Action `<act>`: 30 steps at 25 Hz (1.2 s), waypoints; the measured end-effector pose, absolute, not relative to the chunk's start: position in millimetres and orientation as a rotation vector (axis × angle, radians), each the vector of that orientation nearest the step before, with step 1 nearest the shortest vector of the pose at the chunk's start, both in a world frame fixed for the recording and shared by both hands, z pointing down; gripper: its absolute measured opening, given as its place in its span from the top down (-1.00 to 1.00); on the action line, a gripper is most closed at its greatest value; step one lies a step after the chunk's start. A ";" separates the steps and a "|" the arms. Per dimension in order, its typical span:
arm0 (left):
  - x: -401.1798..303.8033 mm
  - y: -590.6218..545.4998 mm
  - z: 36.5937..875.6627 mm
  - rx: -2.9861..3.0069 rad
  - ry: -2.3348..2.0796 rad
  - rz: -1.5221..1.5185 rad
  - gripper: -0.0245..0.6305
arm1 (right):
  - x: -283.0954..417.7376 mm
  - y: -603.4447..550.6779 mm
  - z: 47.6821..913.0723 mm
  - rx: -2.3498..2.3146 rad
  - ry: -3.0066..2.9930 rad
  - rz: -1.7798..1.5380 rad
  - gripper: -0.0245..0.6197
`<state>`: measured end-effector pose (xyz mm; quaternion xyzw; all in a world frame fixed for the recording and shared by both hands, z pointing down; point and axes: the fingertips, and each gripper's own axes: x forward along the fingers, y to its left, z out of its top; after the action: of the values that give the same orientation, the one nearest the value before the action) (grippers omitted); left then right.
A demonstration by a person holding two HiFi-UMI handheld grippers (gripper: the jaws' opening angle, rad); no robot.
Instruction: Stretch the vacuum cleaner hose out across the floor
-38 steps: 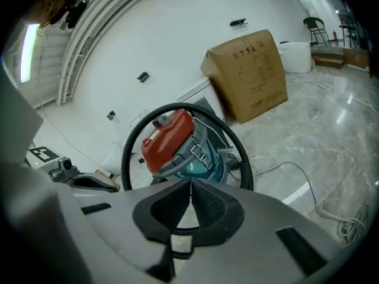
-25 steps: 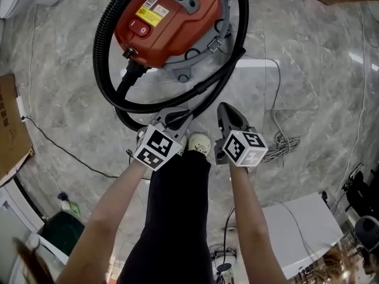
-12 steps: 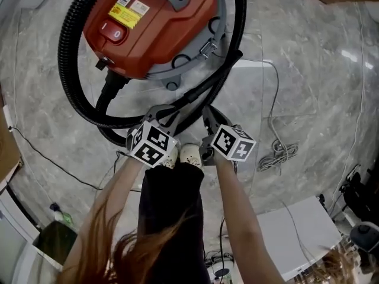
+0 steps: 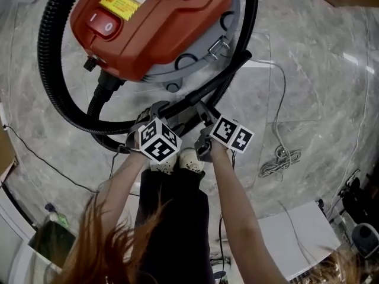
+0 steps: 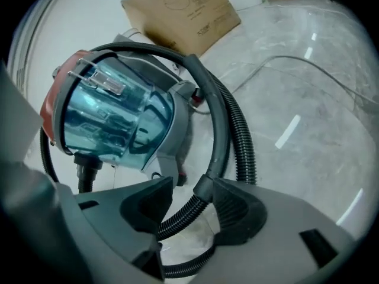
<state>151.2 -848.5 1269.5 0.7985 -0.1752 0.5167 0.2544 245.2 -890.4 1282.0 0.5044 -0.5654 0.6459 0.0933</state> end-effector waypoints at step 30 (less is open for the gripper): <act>127.1 -834.8 1382.3 1.943 -0.268 1.765 0.35 | 225.0 -920.2 1370.9 1.597 -1.482 2.101 0.27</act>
<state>127.1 -834.8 1382.3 0.7132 -0.0986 0.6478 0.2488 225.0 -920.2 1370.9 0.5269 -0.4888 0.6929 0.0575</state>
